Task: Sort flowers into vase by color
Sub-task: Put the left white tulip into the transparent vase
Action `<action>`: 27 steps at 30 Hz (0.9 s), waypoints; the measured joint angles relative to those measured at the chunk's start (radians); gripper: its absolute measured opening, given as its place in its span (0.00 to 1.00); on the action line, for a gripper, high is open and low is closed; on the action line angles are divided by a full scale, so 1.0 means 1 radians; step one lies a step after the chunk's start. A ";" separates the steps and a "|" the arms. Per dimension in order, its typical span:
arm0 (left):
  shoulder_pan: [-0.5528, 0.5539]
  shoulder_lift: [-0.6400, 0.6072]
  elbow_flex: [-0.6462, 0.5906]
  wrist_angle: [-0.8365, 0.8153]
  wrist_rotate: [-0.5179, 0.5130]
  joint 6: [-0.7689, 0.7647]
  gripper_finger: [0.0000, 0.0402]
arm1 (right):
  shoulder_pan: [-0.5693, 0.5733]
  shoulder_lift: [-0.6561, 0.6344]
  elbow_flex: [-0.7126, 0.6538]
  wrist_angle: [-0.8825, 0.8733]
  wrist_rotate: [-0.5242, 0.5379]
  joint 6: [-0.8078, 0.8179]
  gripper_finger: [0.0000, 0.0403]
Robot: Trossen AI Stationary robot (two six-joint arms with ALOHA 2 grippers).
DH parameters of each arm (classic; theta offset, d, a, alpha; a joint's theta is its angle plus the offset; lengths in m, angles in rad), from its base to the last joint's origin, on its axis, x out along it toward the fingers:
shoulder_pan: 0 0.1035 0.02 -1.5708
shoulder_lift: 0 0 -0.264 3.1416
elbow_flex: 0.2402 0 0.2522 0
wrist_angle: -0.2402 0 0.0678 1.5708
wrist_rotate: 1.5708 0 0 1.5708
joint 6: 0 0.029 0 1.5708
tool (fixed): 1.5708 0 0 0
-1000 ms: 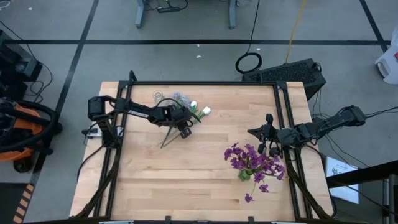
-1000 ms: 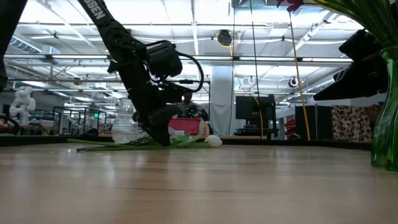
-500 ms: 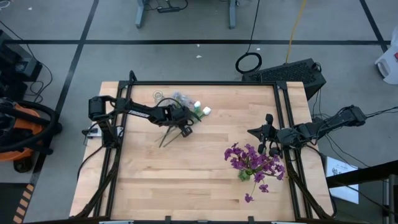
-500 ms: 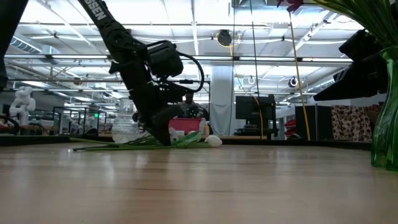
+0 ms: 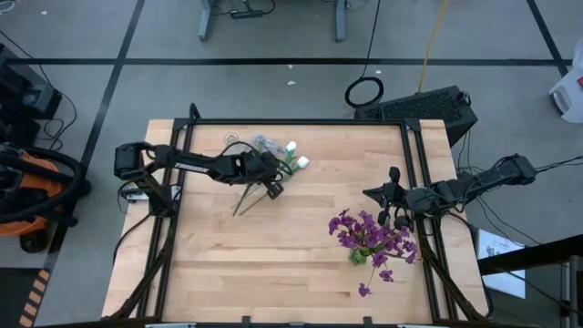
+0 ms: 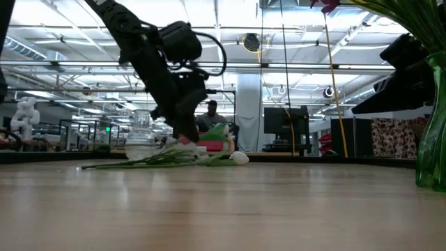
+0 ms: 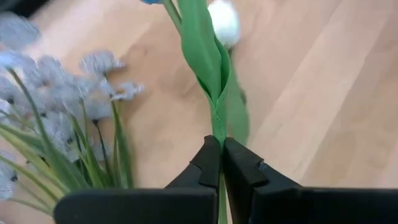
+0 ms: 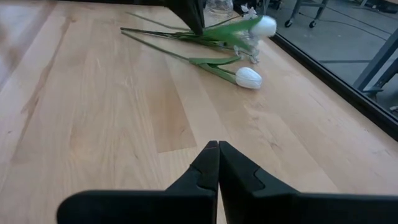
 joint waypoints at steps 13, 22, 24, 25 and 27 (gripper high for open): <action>-0.067 -0.185 0.001 0.131 -0.107 0.001 0.03 | 0.000 0.000 0.000 -0.001 0.000 0.005 0.00; -0.094 -0.323 0.002 0.249 -0.153 0.121 0.03 | 0.000 0.000 0.000 -0.001 0.000 0.007 0.00; -0.094 -0.348 0.002 0.272 -0.153 0.150 0.03 | 0.000 0.000 0.000 -0.001 0.000 0.007 0.00; -0.094 -0.358 0.002 0.289 -0.153 0.168 0.03 | 0.000 0.000 0.000 -0.001 0.000 0.007 0.00; -0.094 -0.381 0.002 0.311 -0.153 0.199 0.03 | 0.000 0.000 0.000 -0.001 0.000 0.007 0.00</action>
